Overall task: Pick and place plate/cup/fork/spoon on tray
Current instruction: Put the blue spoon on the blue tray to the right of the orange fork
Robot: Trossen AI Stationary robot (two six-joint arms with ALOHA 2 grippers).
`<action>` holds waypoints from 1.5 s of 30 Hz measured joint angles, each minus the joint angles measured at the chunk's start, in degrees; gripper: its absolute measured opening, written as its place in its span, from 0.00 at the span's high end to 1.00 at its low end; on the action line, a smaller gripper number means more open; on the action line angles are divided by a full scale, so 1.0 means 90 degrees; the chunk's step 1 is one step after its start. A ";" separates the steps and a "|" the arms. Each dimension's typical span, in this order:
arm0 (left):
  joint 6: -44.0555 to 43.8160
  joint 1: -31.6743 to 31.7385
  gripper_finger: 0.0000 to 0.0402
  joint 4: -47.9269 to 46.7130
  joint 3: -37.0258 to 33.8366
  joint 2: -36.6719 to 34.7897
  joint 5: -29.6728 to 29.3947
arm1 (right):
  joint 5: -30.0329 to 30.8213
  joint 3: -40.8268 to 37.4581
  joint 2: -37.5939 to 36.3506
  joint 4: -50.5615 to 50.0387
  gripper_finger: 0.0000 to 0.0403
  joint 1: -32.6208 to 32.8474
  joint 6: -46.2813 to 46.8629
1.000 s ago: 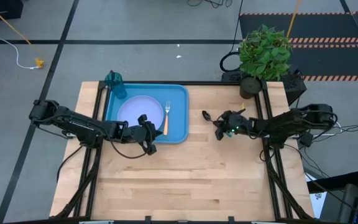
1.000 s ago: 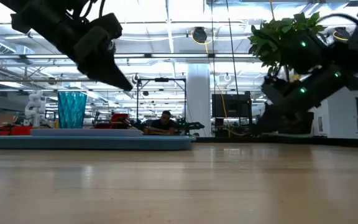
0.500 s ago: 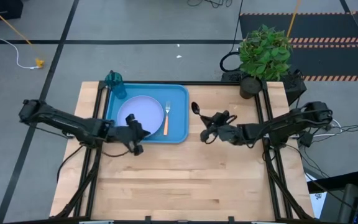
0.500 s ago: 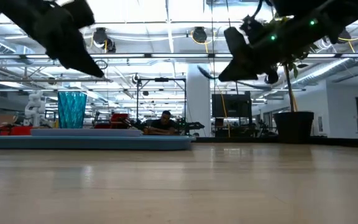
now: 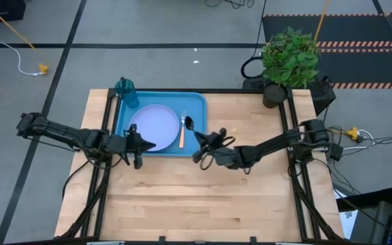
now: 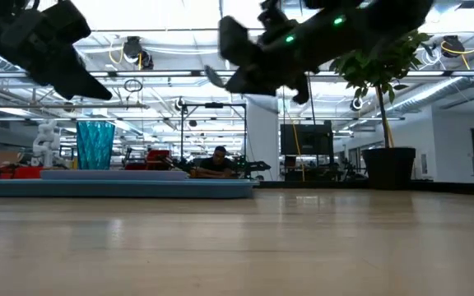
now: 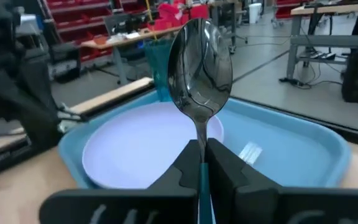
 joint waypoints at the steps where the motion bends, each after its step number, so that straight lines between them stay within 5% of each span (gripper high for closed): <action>1: 0.0026 -0.0001 0.99 0.0017 -0.0032 -0.0005 0.0065 | 0.0006 0.0125 0.0146 -0.0010 1.00 -0.0015 0.0045; 15: 0.0286 -0.0153 0.99 0.0031 -0.0045 0.0009 0.0284 | 0.1300 0.1804 0.1510 -0.0785 1.00 -0.0205 0.1046; 25: 0.0499 -0.0157 0.99 0.0051 -0.0045 0.0011 0.0476 | 0.0293 0.1873 0.2068 -0.0667 1.00 -0.0879 0.1739; 45: 0.0993 -0.0150 0.99 0.0461 -0.0045 0.0011 0.0469 | 0.0350 0.1868 0.2102 -0.2426 1.00 -0.1098 0.3857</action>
